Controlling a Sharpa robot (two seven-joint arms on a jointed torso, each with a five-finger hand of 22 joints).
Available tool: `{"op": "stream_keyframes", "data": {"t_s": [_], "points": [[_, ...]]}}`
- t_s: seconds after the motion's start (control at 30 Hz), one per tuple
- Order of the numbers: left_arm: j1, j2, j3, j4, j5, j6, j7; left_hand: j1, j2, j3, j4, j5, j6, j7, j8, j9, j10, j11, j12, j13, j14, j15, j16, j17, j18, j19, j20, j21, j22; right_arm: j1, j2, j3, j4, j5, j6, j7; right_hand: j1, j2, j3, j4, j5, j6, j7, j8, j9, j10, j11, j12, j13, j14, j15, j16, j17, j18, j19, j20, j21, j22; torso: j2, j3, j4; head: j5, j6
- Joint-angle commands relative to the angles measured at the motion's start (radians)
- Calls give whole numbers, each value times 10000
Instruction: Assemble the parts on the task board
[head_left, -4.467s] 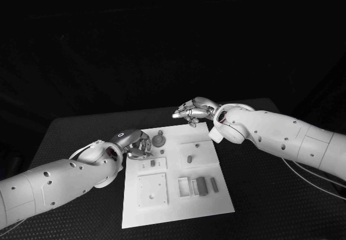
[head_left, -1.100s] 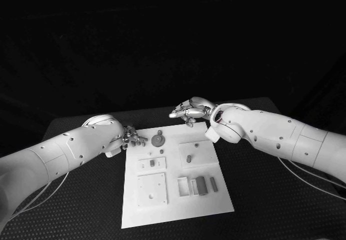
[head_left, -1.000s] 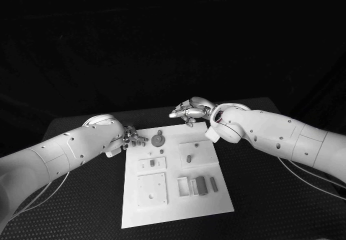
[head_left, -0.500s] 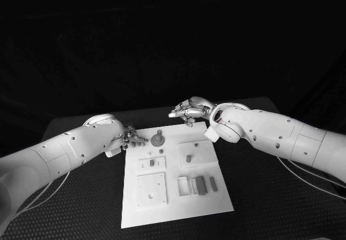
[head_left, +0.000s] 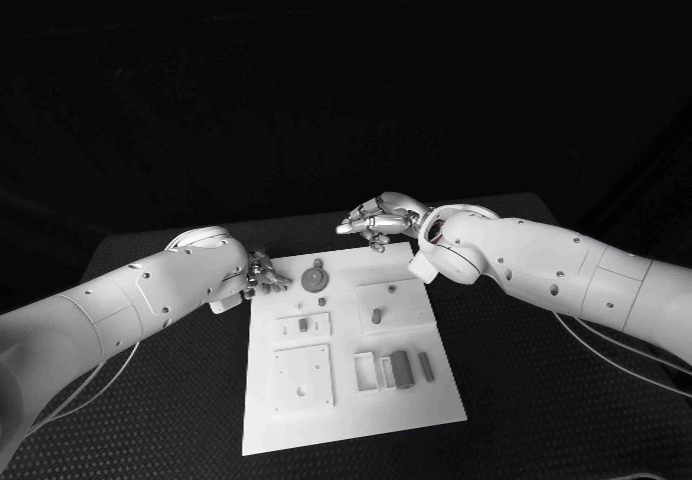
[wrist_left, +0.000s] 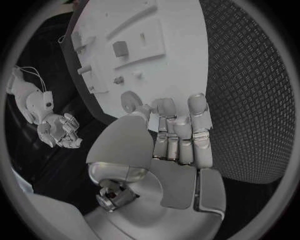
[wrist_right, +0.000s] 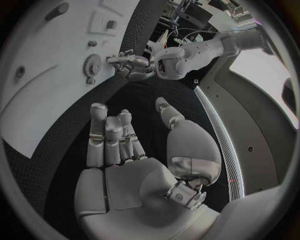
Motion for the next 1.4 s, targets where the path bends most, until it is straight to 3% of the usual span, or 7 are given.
{"op": "stream_keyframes", "data": {"t_s": [0.03, 0.4, 0.67, 0.8, 0.87, 1.0, 1.4], "points": [[14, 53, 5, -13, -4, 153, 18, 201, 18, 131, -46, -42, 21, 27, 20, 26, 29, -11, 16, 18, -22, -22, 61, 17, 429, -54, -66, 30, 224, -5, 17, 2, 13, -31, 76, 62, -31, 83, -53, -16, 19, -22, 88, -55, 10, -71, -30, 39, -14, -84, 3, 68, -11, 313, 4, -63, -60, 161, -3, 0, 3, 3, -8], [12, 62, 5, -86, 352, 121, 130, 537, 140, 304, -179, 136, -38, 60, -10, 51, -32, 22, -7, 26, -71, 11, 44, 14, 414, -147, -47, 66, 224, -5, 28, 2, 4, -31, 79, 64, -29, 84, -52, -18, 19, -22, 87, -55, 10, -72, -30, 41, -16, -84, 3, 69, -12, 313, 5, -64, -60, 161, -4, 3, -2, 9, -29], [16, -162, 11, 29, 1137, -45, 135, 965, 487, 690, -938, 747, 9, 56, -20, 95, -8, 24, -9, 45, -87, 12, 95, 50, 396, -284, -25, 185, 223, -5, 6, 2, 1, -31, 80, 59, -29, 86, -52, -18, 19, -23, 87, -56, 11, -72, -30, 42, -17, -84, 3, 69, -12, 313, 5, -65, -59, 161, -10, 0, 9, 2, -42], [20, -303, 14, 205, 1438, -91, 131, 456, 524, 1741, -1926, 647, 91, 69, -63, 91, 55, 13, -46, 41, -89, 28, 128, 80, 337, -375, -6, 281, 220, -5, -7, 2, -1, -31, 78, 60, -29, 85, -52, -18, 19, -22, 87, -56, 11, -72, -30, 42, -18, -84, 3, 69, -12, 313, 5, -65, -59, 161, -16, -4, 18, 3, -40], [22, -365, 15, 297, 1638, -118, 109, -1014, 706, 2847, -3365, 648, 145, -29, -101, 96, 101, -1, -69, 46, -61, 124, 132, 83, 310, -353, -16, 394, 206, -5, -15, 2, -9, -31, 76, 60, -29, 85, -52, -19, 19, -22, 87, -56, 11, -72, -30, 42, -18, -84, 2, 69, -12, 313, 5, -65, -59, 161, -17, -7, 24, 6, -42], [24, -488, 29, 483, 1762, -181, 101, -3327, 841, 4599, -5183, 581, 234, 53, -89, 151, 198, 32, -78, 55, 79, 24, 105, 37, 294, -111, -31, 448, 174, -5, -30, 2, -19, -31, 72, 59, -29, 85, -52, -20, 19, -22, 87, -56, 11, -72, -31, 43, -19, -85, 2, 70, -13, 313, 5, -65, -59, 162, -17, -13, 29, 21, -32], [216, -1103, 27, 1424, 1958, -397, -40, -3441, 847, 4794, -5361, 698, 308, 26, -51, 182, 282, 0, -63, 62, 112, -4, 110, 34, 303, -44, -45, 467, 183, -5, -58, 2, -8, -29, 65, 56, -29, 84, -52, -21, 19, -21, 87, -56, 12, -73, -31, 45, -21, -85, 2, 71, -13, 313, 5, -66, -59, 162, -28, -5, 30, 106, 6]]}}
